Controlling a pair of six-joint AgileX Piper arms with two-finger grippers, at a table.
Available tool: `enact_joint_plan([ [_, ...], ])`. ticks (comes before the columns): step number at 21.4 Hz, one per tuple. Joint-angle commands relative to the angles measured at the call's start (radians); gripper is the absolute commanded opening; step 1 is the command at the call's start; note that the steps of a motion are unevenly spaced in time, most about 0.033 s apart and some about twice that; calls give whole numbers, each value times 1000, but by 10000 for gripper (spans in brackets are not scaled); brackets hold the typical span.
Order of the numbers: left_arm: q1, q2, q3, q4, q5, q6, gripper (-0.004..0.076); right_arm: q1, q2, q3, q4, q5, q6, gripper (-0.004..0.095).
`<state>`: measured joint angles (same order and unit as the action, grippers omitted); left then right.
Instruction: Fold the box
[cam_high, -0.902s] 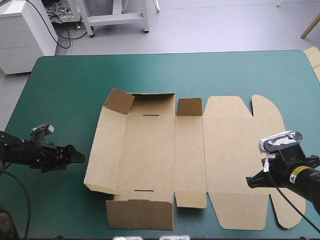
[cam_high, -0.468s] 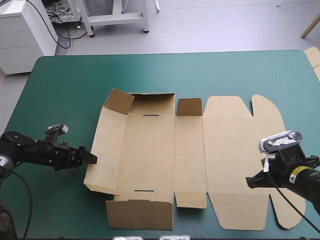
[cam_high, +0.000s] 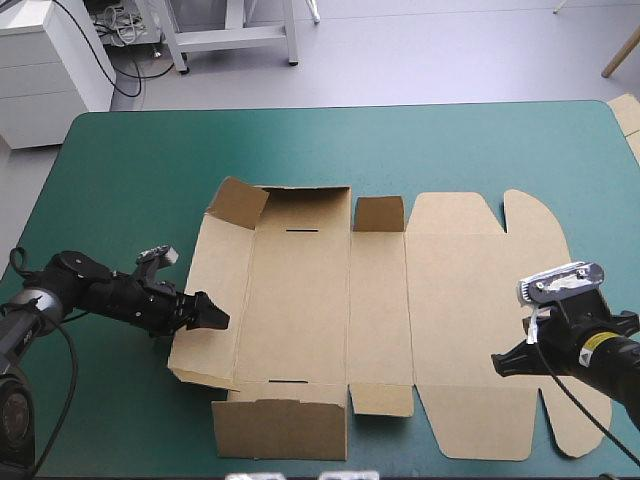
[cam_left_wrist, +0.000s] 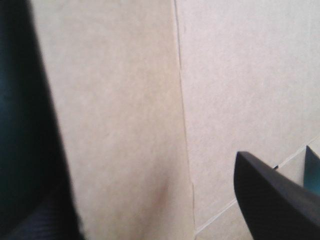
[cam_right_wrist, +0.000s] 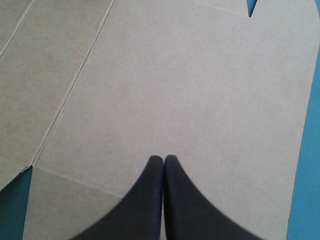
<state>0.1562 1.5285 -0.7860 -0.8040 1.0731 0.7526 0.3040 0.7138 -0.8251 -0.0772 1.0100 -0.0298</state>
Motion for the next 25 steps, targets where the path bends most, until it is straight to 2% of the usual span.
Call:
enact_joint_plan([
  [1,-30,16,-5,-26,2,-7,558,-8,-3,-22,-3,-48,-3,-20],
  [6,-32,20,-5,-30,18,-7,430,-8,-3,-22,-3,-48,-3,-20],
  [11,-32,20,-5,-30,20,-7,414,-8,-3,-22,-3,-48,-3,-20],
  [14,-32,20,-5,-30,22,-7,365,-8,-3,-22,-3,-50,-3,-20],
  [19,-32,20,-5,-53,20,-7,190,-8,-3,-22,-3,-50,-3,-20],
  [22,-32,20,-5,-54,-7,-3,18,-8,-3,-22,-3,-50,-3,-20],
  [23,-32,20,-5,-54,-21,4,-8,-8,-3,-22,-3,-50,-3,-20],
  [25,-32,20,-9,-54,-40,4,-8,-8,-3,-22,-3,-50,-3,-20],
])
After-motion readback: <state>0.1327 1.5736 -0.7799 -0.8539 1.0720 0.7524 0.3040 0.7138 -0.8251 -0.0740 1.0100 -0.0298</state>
